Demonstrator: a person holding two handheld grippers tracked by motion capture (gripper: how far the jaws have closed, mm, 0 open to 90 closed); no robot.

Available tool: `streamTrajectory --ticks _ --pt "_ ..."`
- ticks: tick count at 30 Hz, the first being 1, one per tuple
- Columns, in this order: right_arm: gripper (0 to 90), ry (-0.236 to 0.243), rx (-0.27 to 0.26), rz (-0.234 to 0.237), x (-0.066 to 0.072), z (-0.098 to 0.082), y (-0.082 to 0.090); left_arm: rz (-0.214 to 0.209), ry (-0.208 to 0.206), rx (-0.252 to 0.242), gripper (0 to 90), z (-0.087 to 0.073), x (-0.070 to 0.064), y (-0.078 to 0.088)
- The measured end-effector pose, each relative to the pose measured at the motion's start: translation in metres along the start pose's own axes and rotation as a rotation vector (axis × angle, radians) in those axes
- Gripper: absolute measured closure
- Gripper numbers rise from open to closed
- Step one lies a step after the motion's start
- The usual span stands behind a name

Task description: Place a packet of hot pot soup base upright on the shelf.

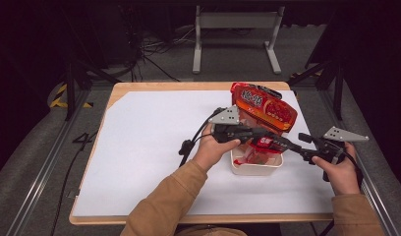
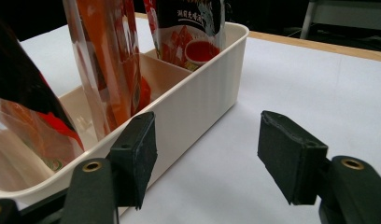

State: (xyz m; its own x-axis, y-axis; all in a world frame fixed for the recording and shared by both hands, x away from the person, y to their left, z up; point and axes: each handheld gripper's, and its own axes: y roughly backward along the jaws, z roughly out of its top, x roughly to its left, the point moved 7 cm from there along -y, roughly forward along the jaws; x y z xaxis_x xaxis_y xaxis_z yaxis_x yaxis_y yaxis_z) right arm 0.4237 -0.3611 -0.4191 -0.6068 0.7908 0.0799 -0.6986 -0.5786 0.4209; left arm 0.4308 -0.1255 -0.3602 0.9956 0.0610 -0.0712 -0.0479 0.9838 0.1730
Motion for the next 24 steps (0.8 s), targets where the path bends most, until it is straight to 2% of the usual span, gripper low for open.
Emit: streamTrajectory --ticks 6,13,14,19,24 --pt "37.6 0.002 0.002 0.003 0.001 0.0 -0.002 0.004 0.008 -0.002 90.0 -0.005 0.001 0.007" --pt "37.6 0.003 0.008 0.006 0.002 -0.001 -0.005 0.055 -0.009 0.032 90.0 -0.01 0.003 0.019" --pt "37.6 0.003 0.008 0.006 0.002 0.0 -0.005 0.075 -0.019 0.049 90.0 -0.011 0.004 0.02" --pt "37.4 -0.001 0.004 0.007 0.002 0.0 -0.004 0.058 0.003 0.043 90.0 -0.014 0.004 0.023" --pt "37.3 -0.001 0.003 0.008 0.002 0.0 -0.004 0.063 -0.024 0.071 90.0 -0.015 0.001 0.023"
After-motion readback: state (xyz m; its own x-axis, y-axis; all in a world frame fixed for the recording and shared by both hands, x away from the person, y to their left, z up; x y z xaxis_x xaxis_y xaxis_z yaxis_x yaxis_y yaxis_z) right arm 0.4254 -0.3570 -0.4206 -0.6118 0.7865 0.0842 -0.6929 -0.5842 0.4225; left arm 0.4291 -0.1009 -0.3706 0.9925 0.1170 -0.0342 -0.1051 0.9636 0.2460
